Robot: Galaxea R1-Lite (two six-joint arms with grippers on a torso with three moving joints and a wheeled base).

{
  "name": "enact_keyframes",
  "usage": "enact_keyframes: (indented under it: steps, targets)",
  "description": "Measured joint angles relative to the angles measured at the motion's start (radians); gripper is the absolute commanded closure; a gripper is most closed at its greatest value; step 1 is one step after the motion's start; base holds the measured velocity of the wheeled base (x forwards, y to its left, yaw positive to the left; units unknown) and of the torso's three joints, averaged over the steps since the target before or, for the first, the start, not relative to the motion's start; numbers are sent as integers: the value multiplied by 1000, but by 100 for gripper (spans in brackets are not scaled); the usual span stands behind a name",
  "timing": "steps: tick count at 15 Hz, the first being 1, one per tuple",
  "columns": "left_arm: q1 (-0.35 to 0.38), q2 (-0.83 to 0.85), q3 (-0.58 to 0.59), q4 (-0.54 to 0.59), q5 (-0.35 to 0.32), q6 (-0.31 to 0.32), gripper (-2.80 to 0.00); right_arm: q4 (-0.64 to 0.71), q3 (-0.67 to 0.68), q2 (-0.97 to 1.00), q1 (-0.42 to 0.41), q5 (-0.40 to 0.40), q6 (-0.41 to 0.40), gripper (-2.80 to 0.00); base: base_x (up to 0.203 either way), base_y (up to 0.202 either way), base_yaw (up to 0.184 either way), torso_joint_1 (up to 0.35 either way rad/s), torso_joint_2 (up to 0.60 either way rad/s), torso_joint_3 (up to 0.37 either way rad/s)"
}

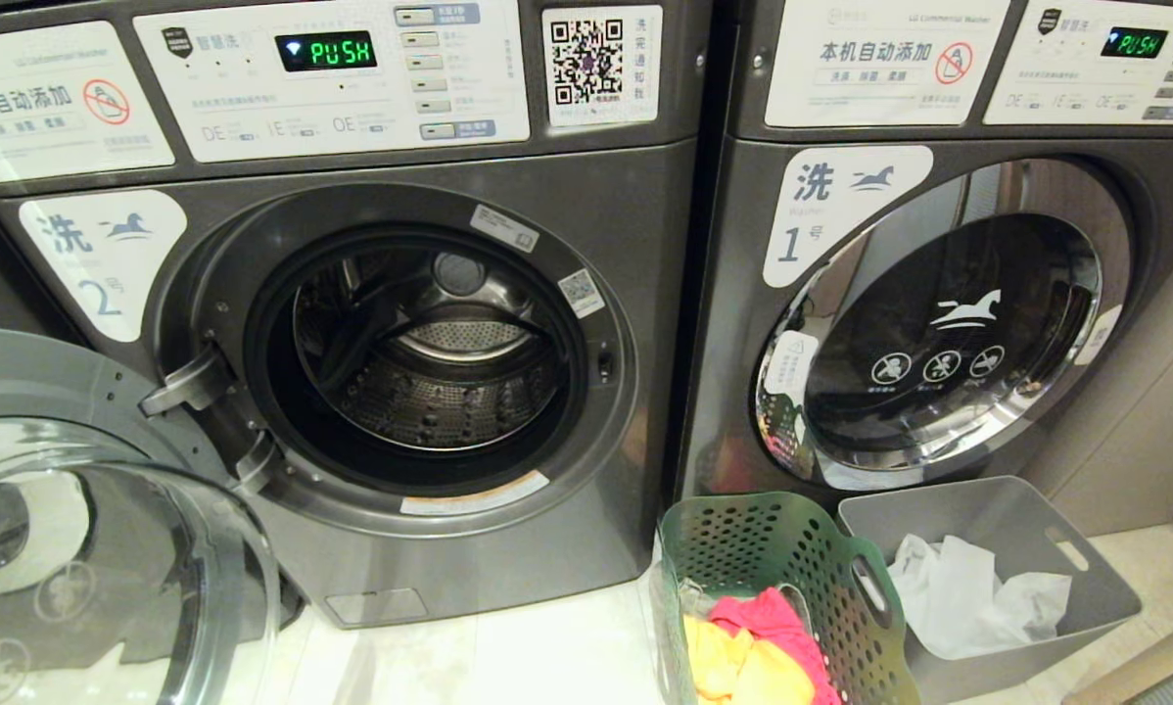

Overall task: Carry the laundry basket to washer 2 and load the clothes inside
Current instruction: Open the lid of the washing machine

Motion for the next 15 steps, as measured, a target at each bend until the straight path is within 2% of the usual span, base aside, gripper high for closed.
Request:
enact_keyframes:
  steps: [11, 13, 15]
  targets:
    - [0, 0, -5, -24, 11, -2, 0, 0, 0, 0, -1, -1, 0, 0, 0, 0, 0, 0, 0, 0]
    - [0, 0, -49, -42, 50, -27, 0, 0, 0, 0, -1, -1, 0, 0, 0, 0, 0, 0, 0, 0]
    - [-1, 0, -80, -41, 137, -35, 0, 0, 0, 0, -1, 1, -6, 0, 0, 0, 0, 0, 0, 0]
